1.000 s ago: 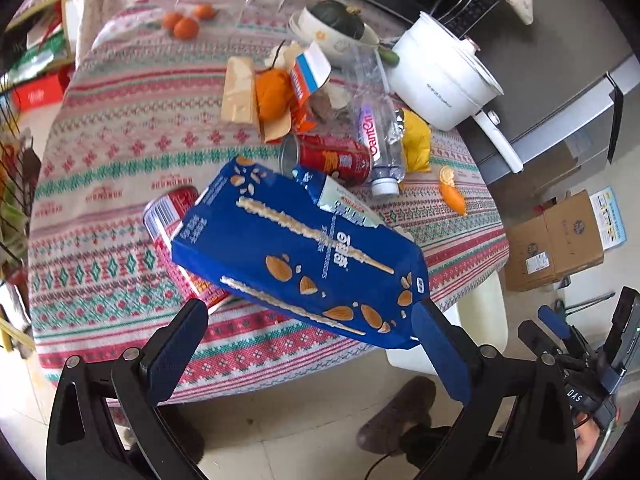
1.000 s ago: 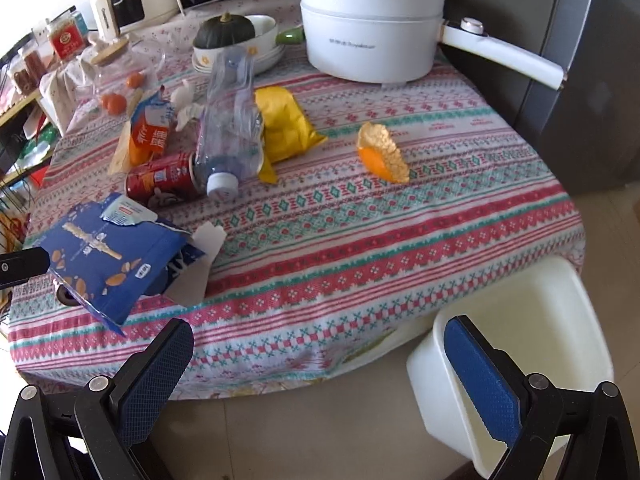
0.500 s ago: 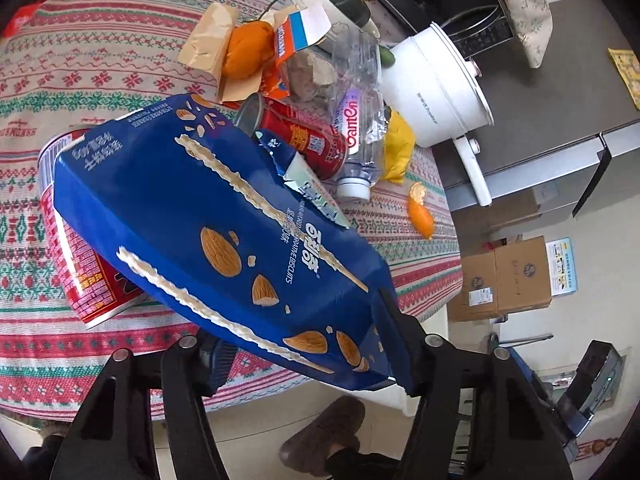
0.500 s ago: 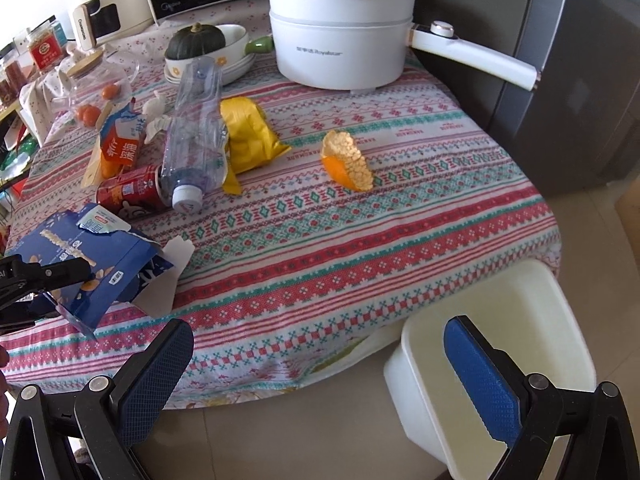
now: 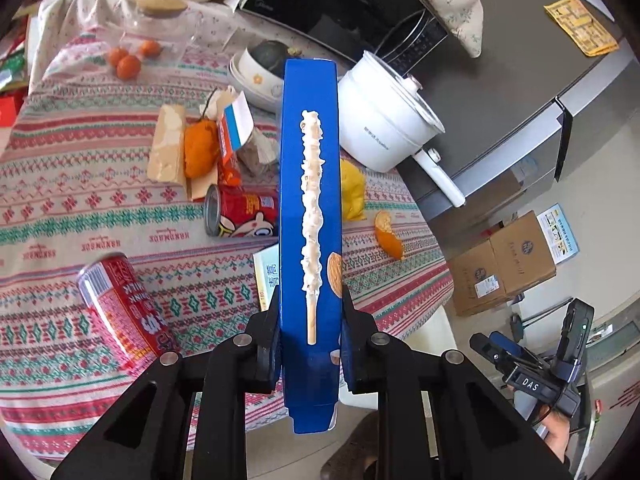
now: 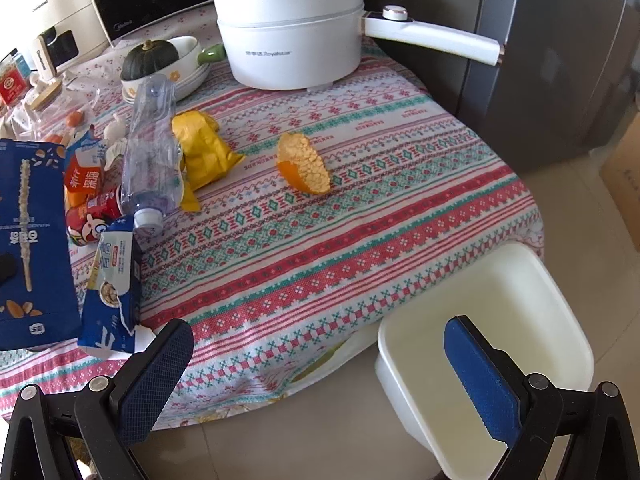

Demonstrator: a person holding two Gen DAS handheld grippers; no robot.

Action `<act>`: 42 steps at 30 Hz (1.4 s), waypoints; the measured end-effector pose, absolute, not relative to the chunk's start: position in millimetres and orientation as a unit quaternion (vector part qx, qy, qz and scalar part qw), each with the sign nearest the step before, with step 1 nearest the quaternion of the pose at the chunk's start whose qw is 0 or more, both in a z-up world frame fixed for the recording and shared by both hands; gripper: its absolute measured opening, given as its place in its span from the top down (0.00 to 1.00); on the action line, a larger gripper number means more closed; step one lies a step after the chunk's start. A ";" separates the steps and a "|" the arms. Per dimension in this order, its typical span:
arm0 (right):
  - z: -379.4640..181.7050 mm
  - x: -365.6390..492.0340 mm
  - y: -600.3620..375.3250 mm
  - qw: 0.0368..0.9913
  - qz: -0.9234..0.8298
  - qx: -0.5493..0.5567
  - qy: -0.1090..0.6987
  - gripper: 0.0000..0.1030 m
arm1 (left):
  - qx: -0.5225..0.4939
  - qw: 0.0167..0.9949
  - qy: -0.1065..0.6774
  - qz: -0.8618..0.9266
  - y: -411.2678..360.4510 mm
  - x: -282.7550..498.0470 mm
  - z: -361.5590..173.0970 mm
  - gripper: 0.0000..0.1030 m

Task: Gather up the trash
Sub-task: 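Grasp the blue snack box with the left tool while the right tool grasps the toothpaste box, then carry both boxes over the white bin with both tools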

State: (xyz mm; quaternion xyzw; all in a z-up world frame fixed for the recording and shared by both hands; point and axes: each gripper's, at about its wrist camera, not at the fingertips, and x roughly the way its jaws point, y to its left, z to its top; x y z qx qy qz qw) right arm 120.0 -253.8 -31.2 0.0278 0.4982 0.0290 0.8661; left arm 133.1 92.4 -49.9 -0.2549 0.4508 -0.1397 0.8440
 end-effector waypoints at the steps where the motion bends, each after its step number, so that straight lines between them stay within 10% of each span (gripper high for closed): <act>1: -31.6 123.3 -254.2 0.865 0.027 0.032 0.499 0.00 | -0.253 0.848 0.445 -0.140 95.6 131.3 -45.4 0.77; 20: -99.0 165.3 -113.4 0.807 0.149 0.053 0.568 0.01 | -0.210 0.885 0.402 -0.106 145.2 93.9 -13.0 0.77; 32: -138.4 174.9 -67.7 0.801 0.150 0.020 0.579 0.42 | -0.210 0.884 0.409 -0.083 162.7 90.5 -18.8 0.77; 42: -103.3 163.2 -92.6 0.817 0.175 0.049 0.548 0.49 | -0.199 0.884 0.412 -0.092 149.8 90.1 -18.5 0.77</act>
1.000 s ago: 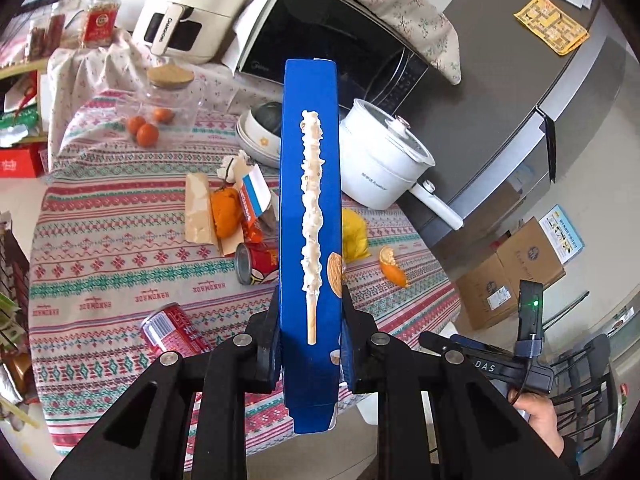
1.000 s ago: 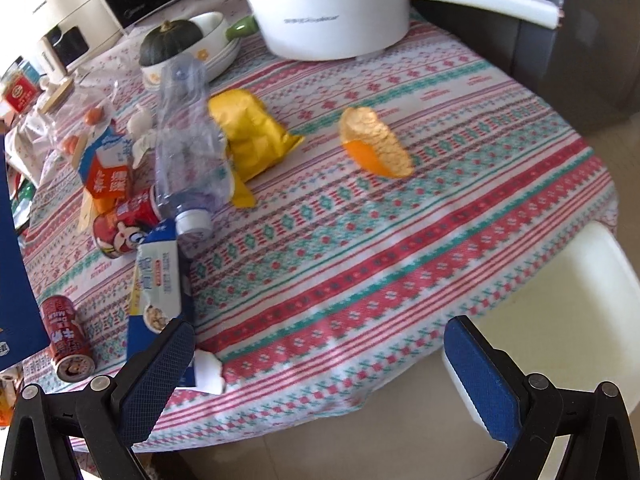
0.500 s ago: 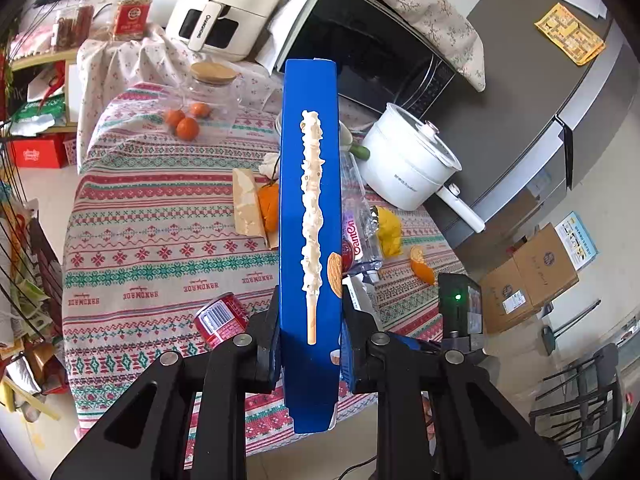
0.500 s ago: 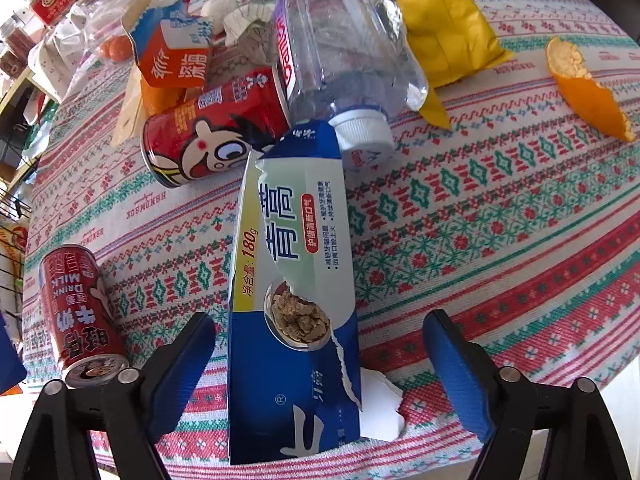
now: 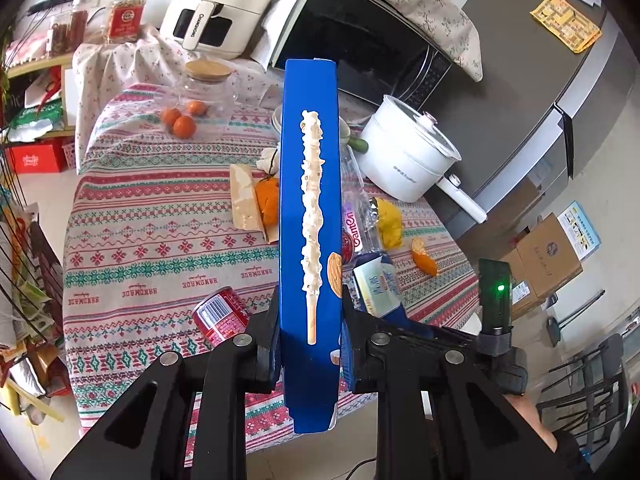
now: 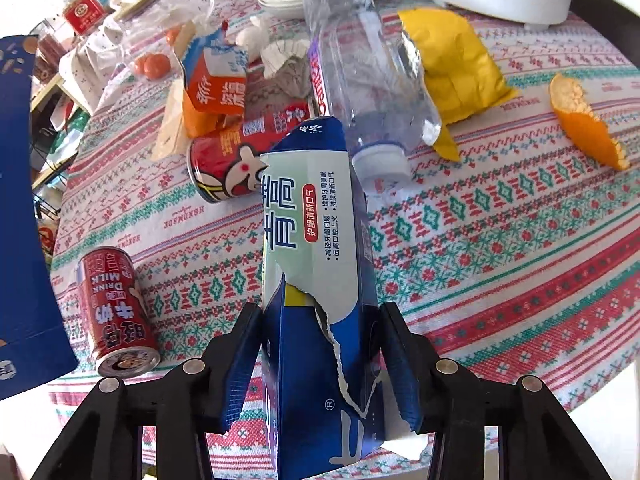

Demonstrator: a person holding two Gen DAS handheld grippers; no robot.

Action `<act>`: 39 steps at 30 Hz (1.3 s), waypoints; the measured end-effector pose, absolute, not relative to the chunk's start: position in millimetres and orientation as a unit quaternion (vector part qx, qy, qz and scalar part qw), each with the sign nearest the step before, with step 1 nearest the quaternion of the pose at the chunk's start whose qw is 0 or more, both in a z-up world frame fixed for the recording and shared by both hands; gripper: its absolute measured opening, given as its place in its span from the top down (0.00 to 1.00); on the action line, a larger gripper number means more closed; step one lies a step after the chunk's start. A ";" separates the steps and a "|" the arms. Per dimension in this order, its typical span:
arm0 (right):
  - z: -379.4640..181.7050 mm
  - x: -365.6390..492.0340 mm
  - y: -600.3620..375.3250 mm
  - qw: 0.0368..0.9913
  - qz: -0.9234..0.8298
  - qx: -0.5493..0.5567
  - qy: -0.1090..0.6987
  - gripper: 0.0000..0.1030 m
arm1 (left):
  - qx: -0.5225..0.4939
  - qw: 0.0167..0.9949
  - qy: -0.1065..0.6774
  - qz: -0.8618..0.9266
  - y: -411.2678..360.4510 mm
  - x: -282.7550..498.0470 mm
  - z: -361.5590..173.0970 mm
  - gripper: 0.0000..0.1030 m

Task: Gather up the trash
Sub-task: 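Carry both boxes over the white bin with both tools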

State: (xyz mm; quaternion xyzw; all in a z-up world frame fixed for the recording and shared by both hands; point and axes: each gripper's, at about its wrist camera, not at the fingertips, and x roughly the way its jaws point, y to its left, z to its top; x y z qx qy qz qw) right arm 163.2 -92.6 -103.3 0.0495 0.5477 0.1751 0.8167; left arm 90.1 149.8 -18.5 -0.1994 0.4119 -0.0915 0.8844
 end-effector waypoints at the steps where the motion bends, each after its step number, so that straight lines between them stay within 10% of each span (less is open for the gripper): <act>1: -97.5 160.6 -96.2 0.820 0.176 0.049 0.542 0.50 | -0.197 0.884 0.413 -0.094 147.3 90.5 -18.8 0.77; 39: -37.7 98.6 -354.1 0.868 0.004 0.117 0.482 0.49 | -0.085 0.838 0.456 -0.288 -101.4 101.9 -40.3 0.77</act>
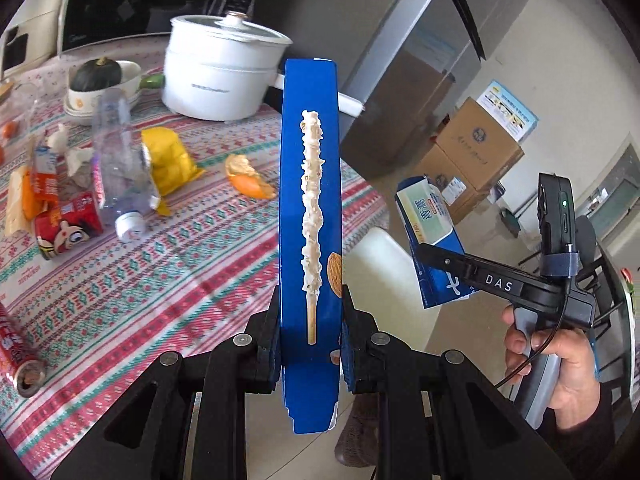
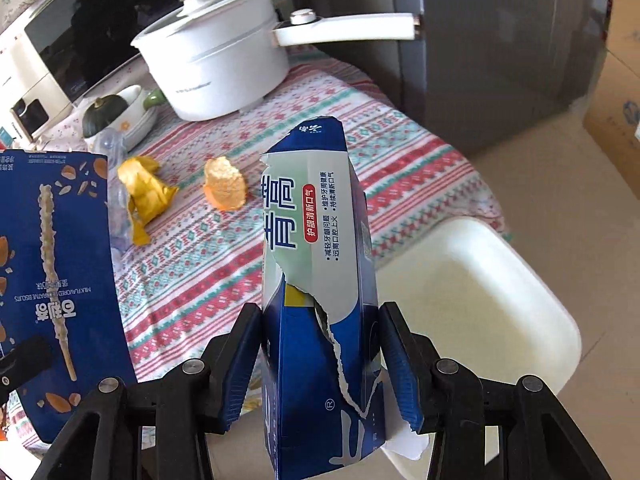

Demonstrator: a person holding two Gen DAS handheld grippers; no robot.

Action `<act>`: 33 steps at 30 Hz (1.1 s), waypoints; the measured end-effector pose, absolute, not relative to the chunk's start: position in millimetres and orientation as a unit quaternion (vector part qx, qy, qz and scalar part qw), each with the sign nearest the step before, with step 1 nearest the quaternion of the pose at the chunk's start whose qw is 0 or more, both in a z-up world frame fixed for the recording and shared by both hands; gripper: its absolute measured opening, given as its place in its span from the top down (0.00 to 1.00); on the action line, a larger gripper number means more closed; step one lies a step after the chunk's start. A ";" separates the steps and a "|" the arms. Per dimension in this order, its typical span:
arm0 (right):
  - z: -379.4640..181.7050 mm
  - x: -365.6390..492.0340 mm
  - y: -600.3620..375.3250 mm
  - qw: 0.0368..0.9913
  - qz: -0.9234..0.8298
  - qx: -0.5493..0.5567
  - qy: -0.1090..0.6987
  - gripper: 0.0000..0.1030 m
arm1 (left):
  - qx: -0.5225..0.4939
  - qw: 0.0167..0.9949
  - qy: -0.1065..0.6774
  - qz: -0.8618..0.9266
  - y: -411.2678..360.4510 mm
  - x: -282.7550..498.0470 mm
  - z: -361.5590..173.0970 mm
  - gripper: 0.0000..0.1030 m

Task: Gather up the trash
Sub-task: 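Carry both boxes over the white bin with both tools, then open both tools to drop the boxes into the white bin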

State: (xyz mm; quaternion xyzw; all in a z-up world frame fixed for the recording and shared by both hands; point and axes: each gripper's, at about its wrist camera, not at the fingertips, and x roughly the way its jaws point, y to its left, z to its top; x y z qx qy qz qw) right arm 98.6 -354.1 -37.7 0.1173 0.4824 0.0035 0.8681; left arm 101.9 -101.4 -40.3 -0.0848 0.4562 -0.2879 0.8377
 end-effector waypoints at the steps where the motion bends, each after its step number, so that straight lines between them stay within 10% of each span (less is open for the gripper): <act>1: -39.3 95.2 -362.9 0.867 -0.004 0.119 0.483 0.49 | -0.079 0.834 0.458 -0.297 -113.8 100.5 -43.5 0.77; 24: -73.5 48.9 -485.8 0.833 -0.114 0.159 0.518 0.48 | 0.018 0.814 0.462 -0.351 -278.7 125.2 -143.4 0.73; 28: -75.2 50.1 -482.4 0.833 -0.112 0.150 0.520 0.48 | 0.066 0.828 0.470 -0.299 -280.8 130.3 -149.5 0.11; 33: -78.6 57.1 -477.6 0.832 -0.110 0.145 0.524 0.48 | 0.067 0.835 0.472 -0.275 -261.0 133.4 -143.1 0.02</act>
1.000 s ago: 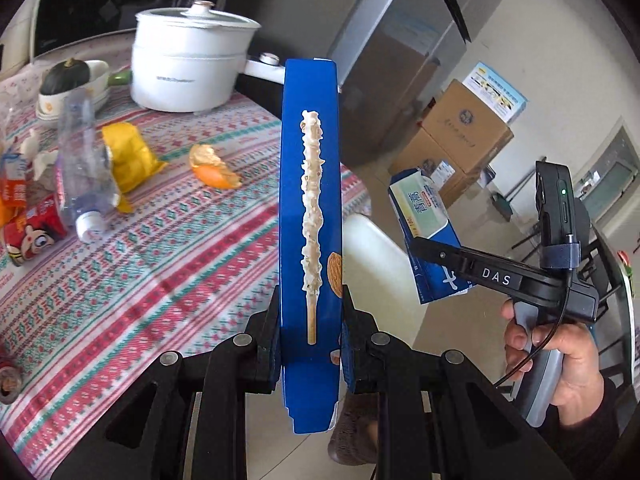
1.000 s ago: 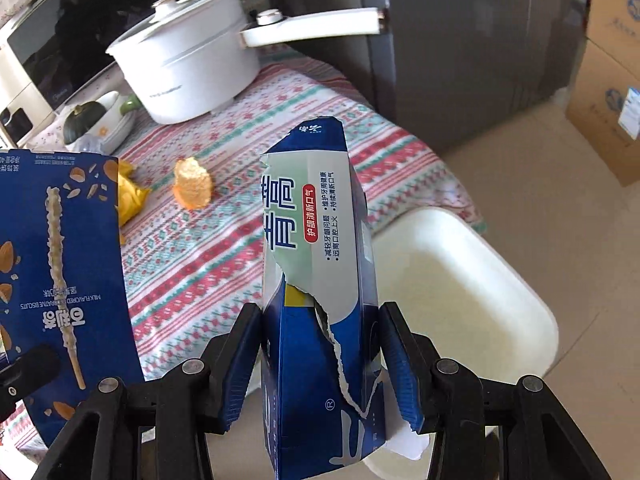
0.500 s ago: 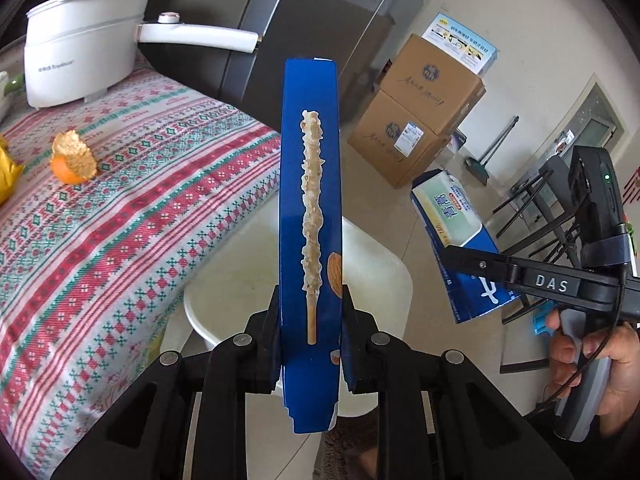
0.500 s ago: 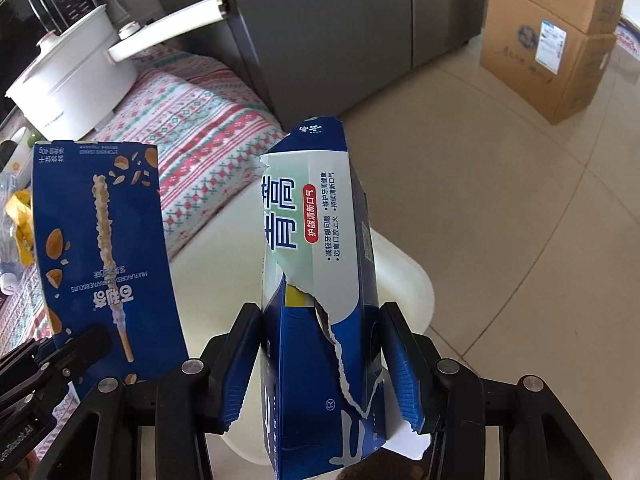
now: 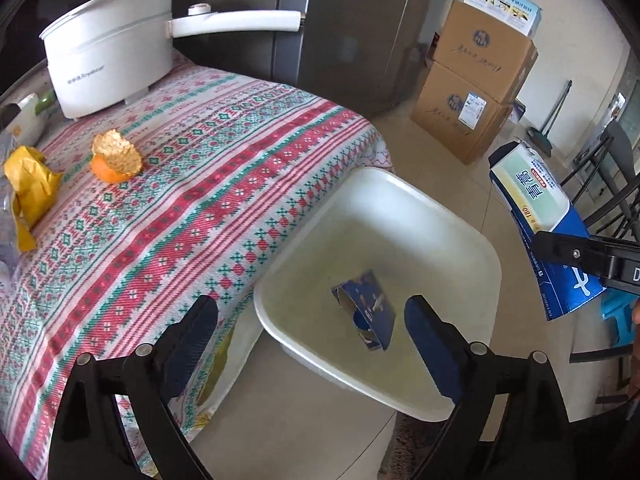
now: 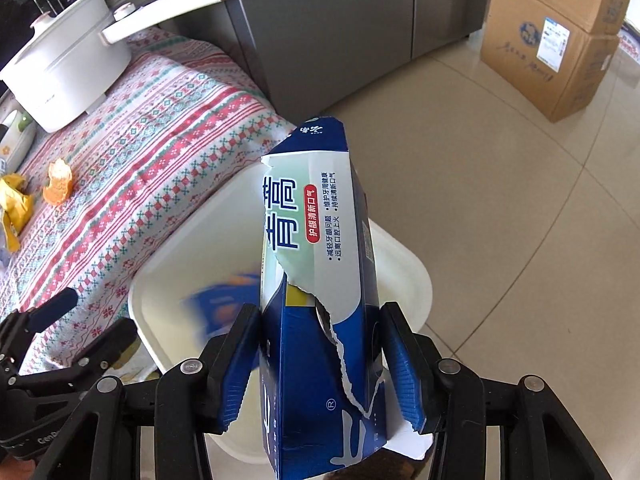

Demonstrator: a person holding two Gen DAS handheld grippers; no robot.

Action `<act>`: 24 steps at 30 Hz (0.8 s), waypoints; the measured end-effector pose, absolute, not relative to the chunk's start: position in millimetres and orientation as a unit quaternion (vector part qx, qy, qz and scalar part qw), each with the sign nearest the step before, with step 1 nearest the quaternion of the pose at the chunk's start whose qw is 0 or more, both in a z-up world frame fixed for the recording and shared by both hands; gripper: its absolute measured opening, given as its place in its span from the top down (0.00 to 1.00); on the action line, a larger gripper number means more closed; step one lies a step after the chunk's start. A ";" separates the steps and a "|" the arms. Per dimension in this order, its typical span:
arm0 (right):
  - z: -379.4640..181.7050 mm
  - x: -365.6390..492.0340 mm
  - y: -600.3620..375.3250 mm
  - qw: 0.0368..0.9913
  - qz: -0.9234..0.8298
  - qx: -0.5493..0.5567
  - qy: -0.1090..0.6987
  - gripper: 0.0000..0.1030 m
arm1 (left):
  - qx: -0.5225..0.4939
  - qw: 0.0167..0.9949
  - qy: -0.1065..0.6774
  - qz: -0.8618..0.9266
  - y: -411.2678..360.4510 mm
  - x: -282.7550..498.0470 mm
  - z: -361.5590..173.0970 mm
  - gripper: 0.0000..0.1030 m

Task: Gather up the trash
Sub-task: 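Open both tools to drop the boxes into the white bin, then move the left tool to the red can lying on the table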

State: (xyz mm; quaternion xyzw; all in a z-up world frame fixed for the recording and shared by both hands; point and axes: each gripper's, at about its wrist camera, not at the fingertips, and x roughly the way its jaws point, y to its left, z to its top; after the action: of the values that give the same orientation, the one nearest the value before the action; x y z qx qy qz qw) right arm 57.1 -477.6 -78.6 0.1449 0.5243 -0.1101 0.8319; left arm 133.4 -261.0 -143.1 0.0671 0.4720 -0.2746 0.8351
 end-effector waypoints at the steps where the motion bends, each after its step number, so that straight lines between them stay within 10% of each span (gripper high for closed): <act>1: -79.3 58.0 -476.2 0.831 -0.110 0.143 0.526 0.48 | 0.066 0.837 0.470 -0.272 -257.8 133.9 -141.7 0.00; 10: -86.3 65.8 -466.6 0.824 -0.109 0.137 0.538 0.46 | 0.071 0.839 0.475 -0.255 -233.2 128.3 -136.4 0.00; 15: -88.3 73.6 -459.6 0.820 -0.121 0.132 0.544 0.20 | 0.077 0.845 0.472 -0.241 -216.0 125.3 -128.3 0.00; 24: -80.2 80.9 -442.8 0.823 -0.103 0.152 0.538 0.17 | 0.074 0.851 0.469 -0.224 -184.4 122.2 -114.4 0.00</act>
State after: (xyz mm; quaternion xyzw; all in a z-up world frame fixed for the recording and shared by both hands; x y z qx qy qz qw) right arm 80.9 -442.8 -80.2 0.1521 0.5382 -0.1027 0.8226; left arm 122.2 -184.4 -114.4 0.0742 0.4686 -0.2238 0.8513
